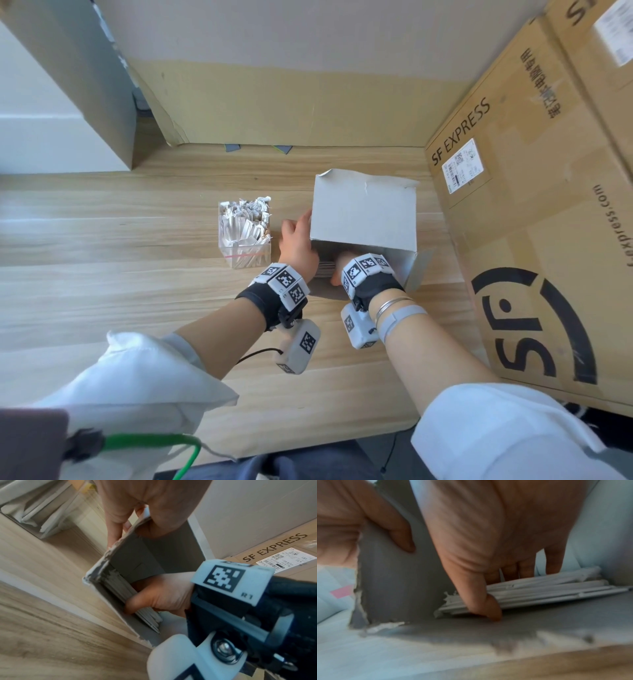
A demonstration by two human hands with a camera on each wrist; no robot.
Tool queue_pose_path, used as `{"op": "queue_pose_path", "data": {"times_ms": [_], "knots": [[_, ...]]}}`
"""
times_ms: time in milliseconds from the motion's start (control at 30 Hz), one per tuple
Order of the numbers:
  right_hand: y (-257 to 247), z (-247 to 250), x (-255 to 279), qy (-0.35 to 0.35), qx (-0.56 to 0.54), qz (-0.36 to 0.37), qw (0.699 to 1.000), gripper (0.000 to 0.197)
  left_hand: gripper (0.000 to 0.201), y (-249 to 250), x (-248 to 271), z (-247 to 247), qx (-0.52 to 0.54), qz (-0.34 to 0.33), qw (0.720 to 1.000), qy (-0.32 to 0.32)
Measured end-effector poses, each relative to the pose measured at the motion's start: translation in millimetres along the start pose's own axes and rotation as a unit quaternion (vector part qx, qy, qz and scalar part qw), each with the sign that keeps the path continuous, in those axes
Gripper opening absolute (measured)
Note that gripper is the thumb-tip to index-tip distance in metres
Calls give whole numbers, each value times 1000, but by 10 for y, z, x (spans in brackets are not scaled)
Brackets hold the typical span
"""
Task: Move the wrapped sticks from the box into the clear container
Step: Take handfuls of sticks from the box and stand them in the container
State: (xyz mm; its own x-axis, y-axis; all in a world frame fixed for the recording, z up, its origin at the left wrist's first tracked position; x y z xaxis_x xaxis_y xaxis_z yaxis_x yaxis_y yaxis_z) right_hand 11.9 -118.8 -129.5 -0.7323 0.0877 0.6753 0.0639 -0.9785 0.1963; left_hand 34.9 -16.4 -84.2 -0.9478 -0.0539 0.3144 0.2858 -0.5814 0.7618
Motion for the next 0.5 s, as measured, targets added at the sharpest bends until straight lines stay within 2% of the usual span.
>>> {"op": "queue_pose_path", "data": {"times_ms": [200,400,500], "knots": [[5,-22,59,-6,-50,26,998,32,73,18,4,-8,-6,6,1000,-7],[59,119,60,40,-151,10,988,29,75,63,-2,21,-14,10,1000,-5],[119,241,85,74,-206,2,976,27,72,116,-2,74,5,9,1000,17]]}}
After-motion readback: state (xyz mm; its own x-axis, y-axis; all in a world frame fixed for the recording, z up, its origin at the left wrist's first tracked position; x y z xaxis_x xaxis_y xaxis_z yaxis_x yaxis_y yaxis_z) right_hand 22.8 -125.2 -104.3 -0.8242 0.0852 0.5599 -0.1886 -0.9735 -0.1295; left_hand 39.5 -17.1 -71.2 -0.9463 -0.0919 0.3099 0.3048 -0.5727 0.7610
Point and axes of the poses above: each hand's wrist, its own x-axis away from the middle knuckle, its own z-axis out of the back of the hand, y = z × x, the point moved 9 cm from there along -x, towards the middle knuckle, and after that the axes turned 10 degrees about y, right-handed, at the moved point
